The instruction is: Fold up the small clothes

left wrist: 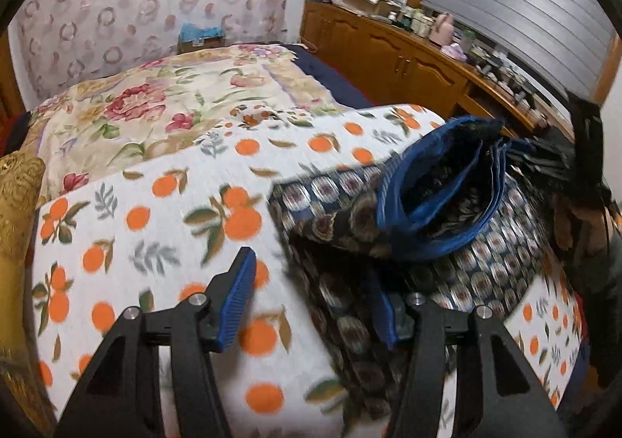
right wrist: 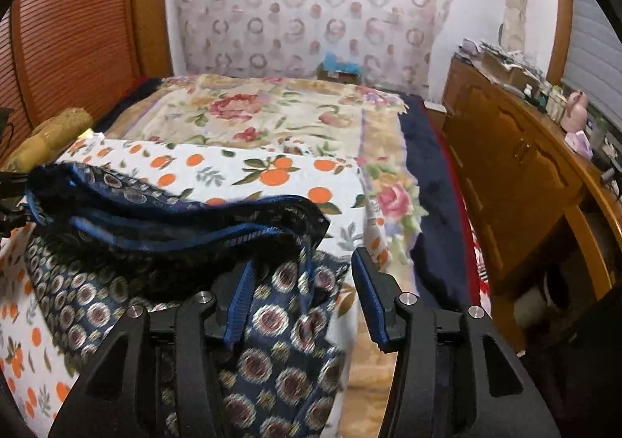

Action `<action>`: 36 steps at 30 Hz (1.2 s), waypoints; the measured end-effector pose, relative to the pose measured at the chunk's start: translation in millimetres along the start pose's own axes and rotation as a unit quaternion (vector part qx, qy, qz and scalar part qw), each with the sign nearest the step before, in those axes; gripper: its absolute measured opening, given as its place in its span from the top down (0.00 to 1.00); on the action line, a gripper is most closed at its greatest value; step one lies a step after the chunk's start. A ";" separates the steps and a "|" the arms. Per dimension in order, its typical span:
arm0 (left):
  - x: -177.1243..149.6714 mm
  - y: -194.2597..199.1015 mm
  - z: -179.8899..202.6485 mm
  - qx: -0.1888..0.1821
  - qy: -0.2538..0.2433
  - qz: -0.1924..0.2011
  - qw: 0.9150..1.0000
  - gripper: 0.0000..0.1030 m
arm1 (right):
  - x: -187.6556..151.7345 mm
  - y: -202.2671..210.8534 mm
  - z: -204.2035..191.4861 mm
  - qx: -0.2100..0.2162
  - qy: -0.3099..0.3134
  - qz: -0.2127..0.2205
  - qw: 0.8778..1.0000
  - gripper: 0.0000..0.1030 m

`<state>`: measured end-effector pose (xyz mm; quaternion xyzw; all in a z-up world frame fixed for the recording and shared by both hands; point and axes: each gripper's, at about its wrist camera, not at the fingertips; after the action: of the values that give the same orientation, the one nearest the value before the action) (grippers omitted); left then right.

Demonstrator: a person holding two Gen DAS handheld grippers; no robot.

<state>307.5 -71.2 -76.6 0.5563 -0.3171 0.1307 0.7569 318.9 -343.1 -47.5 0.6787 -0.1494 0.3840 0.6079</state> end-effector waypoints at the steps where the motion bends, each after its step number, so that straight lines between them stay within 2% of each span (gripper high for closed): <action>1: 2.7 -1.7 -2.4 0.000 0.004 0.000 1.000 0.47 | 0.9 -2.2 4.2 -0.003 -0.008 -0.002 1.000 0.51; 8: 17.7 -27.3 -14.0 -0.013 0.034 -0.020 0.999 0.47 | -0.4 -3.5 17.2 0.014 -0.039 -0.010 0.999 0.50; 14: 21.1 -32.1 -14.9 -0.031 0.049 -0.015 0.998 0.48 | -4.0 -4.6 13.9 0.035 -0.049 -0.019 0.998 0.48; 15: 20.9 -32.4 -13.7 -0.041 0.048 -0.016 0.998 0.59 | -5.3 -5.1 13.0 0.037 -0.049 -0.020 0.998 0.48; 19: 21.6 -33.2 -11.1 -0.060 0.045 -0.020 0.997 0.82 | -10.4 -8.5 11.8 0.044 -0.054 -0.027 0.997 0.48; 20: 21.2 -32.7 -10.1 -0.062 0.044 -0.021 0.997 0.93 | -11.0 -8.7 12.0 0.045 -0.055 -0.027 0.997 0.48; 21: 20.4 -31.4 -8.3 -0.066 0.040 -0.020 0.997 0.97 | -11.2 -8.3 12.0 0.046 -0.055 -0.027 0.997 0.48; 26: 19.1 -3.9 -5.3 -0.054 0.037 0.026 0.997 0.97 | -10.7 -5.8 10.9 0.052 -0.056 -0.029 0.997 0.48; 29: 15.5 14.2 -12.4 -0.034 0.038 0.045 0.998 0.97 | -8.0 -2.4 5.4 0.058 -0.052 -0.027 0.997 0.48; 32: 11.0 22.8 -26.7 -0.013 0.045 0.048 0.998 0.97 | -5.4 -2.3 -5.5 0.071 -0.044 -0.026 0.996 0.48; 36: 4.6 21.3 -41.8 -0.006 0.059 0.041 0.997 0.97 | -0.6 -11.3 -17.5 0.083 -0.036 -0.031 0.995 0.47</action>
<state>313.3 -25.8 -65.1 0.5293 -0.2952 0.1923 0.7718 320.2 -324.4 -56.6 0.7447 -0.1174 0.3515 0.5551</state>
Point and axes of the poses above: each gripper's, at about its wrist camera, not at the fingertips, and y roughly against the way its jaws point, z to its right, x to its top, and after that the axes turned 1 degree about x, right-handed
